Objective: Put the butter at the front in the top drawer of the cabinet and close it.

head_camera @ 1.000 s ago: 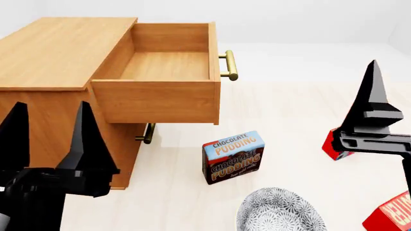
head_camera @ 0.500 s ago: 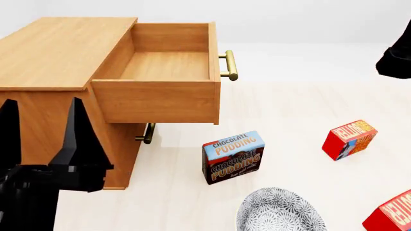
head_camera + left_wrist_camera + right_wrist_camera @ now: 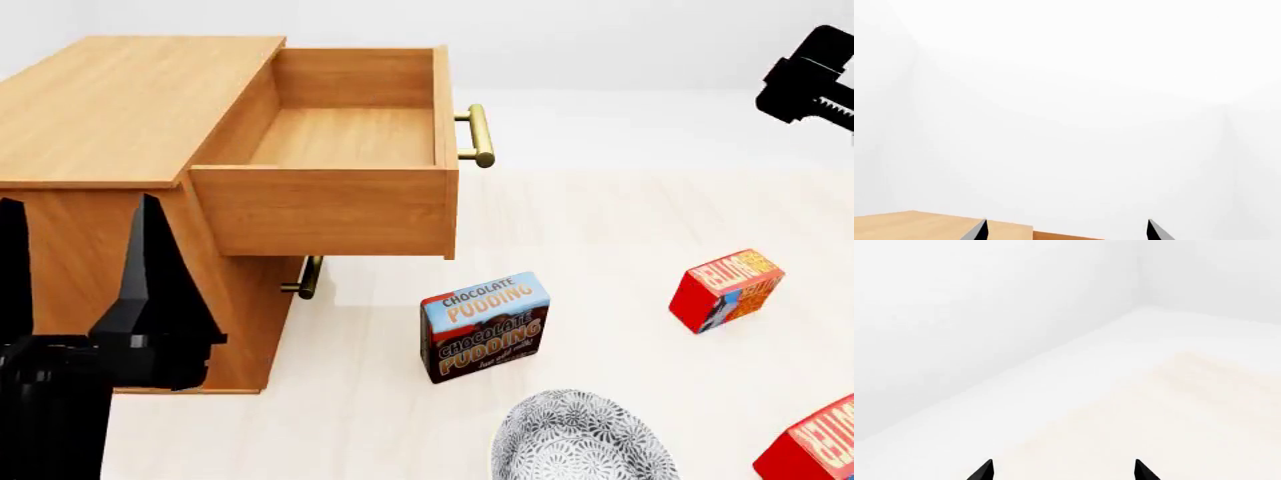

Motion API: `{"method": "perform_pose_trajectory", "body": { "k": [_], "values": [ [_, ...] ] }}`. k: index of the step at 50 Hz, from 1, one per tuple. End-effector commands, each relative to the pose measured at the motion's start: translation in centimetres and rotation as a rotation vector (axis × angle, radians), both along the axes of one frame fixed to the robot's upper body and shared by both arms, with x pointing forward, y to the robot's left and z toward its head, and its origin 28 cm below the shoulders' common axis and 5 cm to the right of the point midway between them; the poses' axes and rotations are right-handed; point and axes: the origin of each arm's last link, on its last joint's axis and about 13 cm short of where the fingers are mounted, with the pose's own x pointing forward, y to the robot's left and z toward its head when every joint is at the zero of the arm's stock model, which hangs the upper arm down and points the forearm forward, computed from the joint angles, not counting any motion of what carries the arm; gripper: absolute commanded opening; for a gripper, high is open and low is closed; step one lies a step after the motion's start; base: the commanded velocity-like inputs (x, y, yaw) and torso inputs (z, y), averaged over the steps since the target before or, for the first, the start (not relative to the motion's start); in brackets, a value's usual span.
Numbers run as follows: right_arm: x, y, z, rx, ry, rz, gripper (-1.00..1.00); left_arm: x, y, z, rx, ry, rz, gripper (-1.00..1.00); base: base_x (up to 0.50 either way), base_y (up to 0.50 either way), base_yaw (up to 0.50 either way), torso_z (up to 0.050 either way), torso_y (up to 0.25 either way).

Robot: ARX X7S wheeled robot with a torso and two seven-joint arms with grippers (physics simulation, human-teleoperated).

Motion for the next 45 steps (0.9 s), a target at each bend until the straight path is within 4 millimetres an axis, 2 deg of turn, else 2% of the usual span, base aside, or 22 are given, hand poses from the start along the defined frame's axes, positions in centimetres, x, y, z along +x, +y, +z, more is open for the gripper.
{"method": "perform_pose_trajectory", "body": {
  "k": [1,18,45],
  "values": [
    [4.0,-0.3,-0.8,0.142,0.153,-0.007,1.0,0.1,0.3,0.9,0.007,-0.026,0.007,1.0,0.0,0.0,0.0,0.0,0.0],
    [6.7,-1.2,-1.3,0.193,0.197,-0.064,1.0,-0.3,0.9,1.6,-0.034,-0.055,0.026,1.0,0.0,0.0,0.0,0.0,-0.014],
    [5.8,-1.3,0.3,0.183,0.18,-0.099,1.0,-0.7,1.0,1.6,-0.036,-0.058,0.014,1.0,0.0,0.0,0.0,0.0,-0.149]
  ]
}}
